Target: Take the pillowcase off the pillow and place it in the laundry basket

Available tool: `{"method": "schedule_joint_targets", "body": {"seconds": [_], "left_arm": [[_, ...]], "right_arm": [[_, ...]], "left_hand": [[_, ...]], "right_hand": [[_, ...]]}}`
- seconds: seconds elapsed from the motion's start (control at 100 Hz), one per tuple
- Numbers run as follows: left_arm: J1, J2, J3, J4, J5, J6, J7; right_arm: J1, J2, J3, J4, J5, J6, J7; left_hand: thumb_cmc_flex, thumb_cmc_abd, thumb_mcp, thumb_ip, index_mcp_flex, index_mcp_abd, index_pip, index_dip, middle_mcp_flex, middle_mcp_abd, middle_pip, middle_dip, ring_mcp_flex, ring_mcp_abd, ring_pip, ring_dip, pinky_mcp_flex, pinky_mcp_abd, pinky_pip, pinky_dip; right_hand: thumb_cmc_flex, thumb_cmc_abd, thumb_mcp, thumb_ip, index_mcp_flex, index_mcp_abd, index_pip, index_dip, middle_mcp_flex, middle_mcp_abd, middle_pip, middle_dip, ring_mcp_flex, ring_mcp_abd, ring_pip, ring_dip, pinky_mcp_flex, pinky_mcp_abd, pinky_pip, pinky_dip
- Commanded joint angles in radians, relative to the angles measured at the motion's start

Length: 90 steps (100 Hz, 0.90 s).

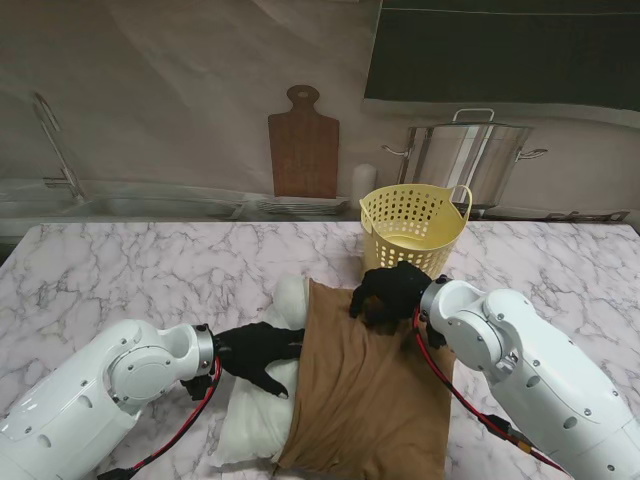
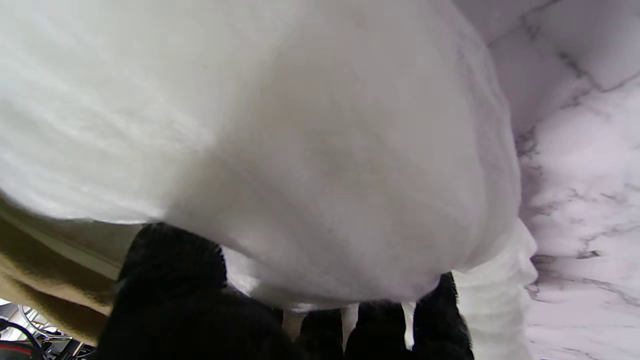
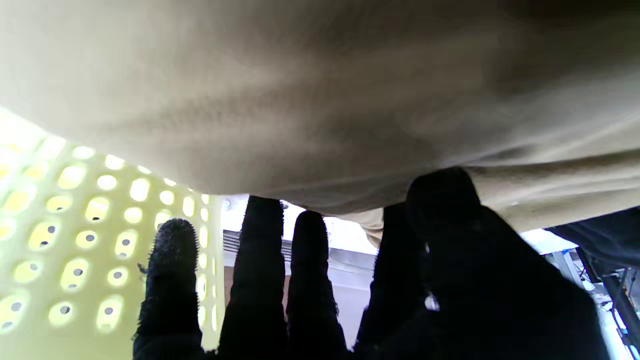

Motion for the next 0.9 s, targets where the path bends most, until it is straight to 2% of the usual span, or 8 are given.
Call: {"method": "schedule_joint_targets", "body": {"seconds": [0.0, 0.07, 0.14, 0.17, 0.21, 0.28, 0.56, 0.89], "left_arm": [[0.013, 0.012, 0.02, 0.031, 0.006, 0.013, -0.046], [0.01, 0.014, 0.022, 0.031, 0.005, 0.025, -0.061], [0.008, 0.016, 0.024, 0.029, 0.006, 0.038, -0.077], [0.007, 0.017, 0.024, 0.028, 0.007, 0.044, -0.084], [0.005, 0.018, 0.025, 0.027, 0.009, 0.051, -0.092], [0.004, 0.018, 0.025, 0.026, 0.011, 0.062, -0.1], [0.004, 0.022, 0.023, 0.022, 0.01, 0.089, -0.13], [0.005, 0.026, 0.018, 0.013, 0.012, 0.121, -0.166]], "right_arm": [[-0.017, 0.004, 0.006, 0.022, -0.014, -0.02, -0.008], [-0.037, 0.006, 0.027, 0.018, -0.025, -0.034, -0.005], [-0.066, 0.006, 0.059, 0.015, -0.021, -0.043, -0.011], [-0.081, 0.006, 0.076, 0.01, -0.025, -0.046, -0.012], [-0.102, 0.006, 0.099, 0.004, -0.03, -0.052, -0.018], [-0.139, 0.008, 0.139, -0.016, -0.042, -0.058, -0.011], [-0.278, 0.01, 0.283, -0.081, -0.151, -0.073, 0.011], [-0.432, 0.003, 0.416, -0.165, -0.22, -0.053, 0.019]], "left_hand": [[0.076, -0.045, 0.013, 0.016, 0.079, -0.01, 0.072, 0.019, 0.042, -0.054, 0.034, 0.024, 0.046, -0.049, 0.056, 0.011, -0.002, 0.003, 0.006, 0.019], [0.073, -0.039, 0.012, 0.016, 0.076, -0.011, 0.071, 0.019, 0.04, -0.052, 0.033, 0.025, 0.044, -0.048, 0.054, 0.011, -0.003, 0.003, 0.005, 0.018], [0.071, -0.036, 0.01, 0.016, 0.076, -0.012, 0.071, 0.019, 0.039, -0.053, 0.033, 0.025, 0.041, -0.048, 0.052, 0.01, -0.006, 0.004, 0.004, 0.018], [0.068, -0.035, 0.009, 0.015, 0.076, -0.011, 0.071, 0.02, 0.037, -0.053, 0.032, 0.025, 0.039, -0.046, 0.051, 0.01, -0.007, 0.006, 0.002, 0.017], [0.066, -0.032, 0.009, 0.015, 0.077, -0.012, 0.072, 0.021, 0.036, -0.054, 0.032, 0.025, 0.037, -0.047, 0.049, 0.01, -0.008, 0.006, 0.0, 0.017], [0.067, -0.029, 0.009, 0.015, 0.075, -0.012, 0.071, 0.021, 0.035, -0.053, 0.032, 0.025, 0.036, -0.044, 0.049, 0.01, -0.008, 0.007, -0.002, 0.016], [0.067, -0.021, 0.008, 0.015, 0.073, -0.016, 0.07, 0.023, 0.032, -0.053, 0.032, 0.026, 0.032, -0.04, 0.046, 0.009, -0.005, 0.007, -0.011, 0.016], [0.074, -0.012, 0.008, 0.015, 0.071, -0.017, 0.068, 0.024, 0.032, -0.048, 0.032, 0.026, 0.028, -0.029, 0.045, 0.008, -0.003, 0.007, -0.022, 0.017]], "right_hand": [[0.001, -0.048, 0.014, -0.038, 0.173, -0.075, 0.206, 0.11, 0.046, -0.005, -0.006, -0.015, -0.005, 0.003, 0.012, -0.007, -0.012, 0.043, -0.005, -0.008], [-0.018, -0.04, 0.038, -0.036, 0.19, -0.008, 0.234, 0.198, 0.097, -0.027, -0.029, -0.039, 0.015, -0.001, -0.014, -0.03, -0.014, 0.051, -0.009, -0.019], [0.005, -0.02, 0.075, -0.023, 0.184, 0.108, 0.27, 0.286, 0.155, -0.058, -0.029, -0.048, 0.051, -0.014, -0.025, -0.04, -0.009, 0.056, -0.01, -0.025], [0.006, -0.026, 0.118, -0.018, 0.184, 0.154, 0.281, 0.328, 0.186, -0.072, -0.022, -0.046, 0.071, -0.018, -0.028, -0.041, -0.004, 0.058, -0.009, -0.031], [-0.002, -0.043, 0.175, -0.007, 0.19, 0.19, 0.297, 0.361, 0.21, -0.08, -0.007, -0.038, 0.093, -0.025, -0.026, -0.037, 0.006, 0.057, -0.003, -0.037], [0.001, -0.053, 0.213, 0.005, 0.19, 0.225, 0.314, 0.386, 0.234, -0.084, 0.013, -0.026, 0.117, -0.027, -0.018, -0.031, 0.015, 0.057, 0.004, -0.04], [0.007, -0.061, 0.232, 0.011, 0.191, 0.256, 0.325, 0.427, 0.26, -0.094, 0.058, 0.081, 0.147, -0.034, 0.012, -0.005, 0.027, 0.057, 0.015, -0.055], [0.011, -0.048, 0.218, 0.014, 0.183, 0.255, 0.321, 0.435, 0.26, -0.093, 0.054, 0.1, 0.143, -0.034, 0.021, 0.002, 0.025, 0.055, 0.017, -0.058]]}}
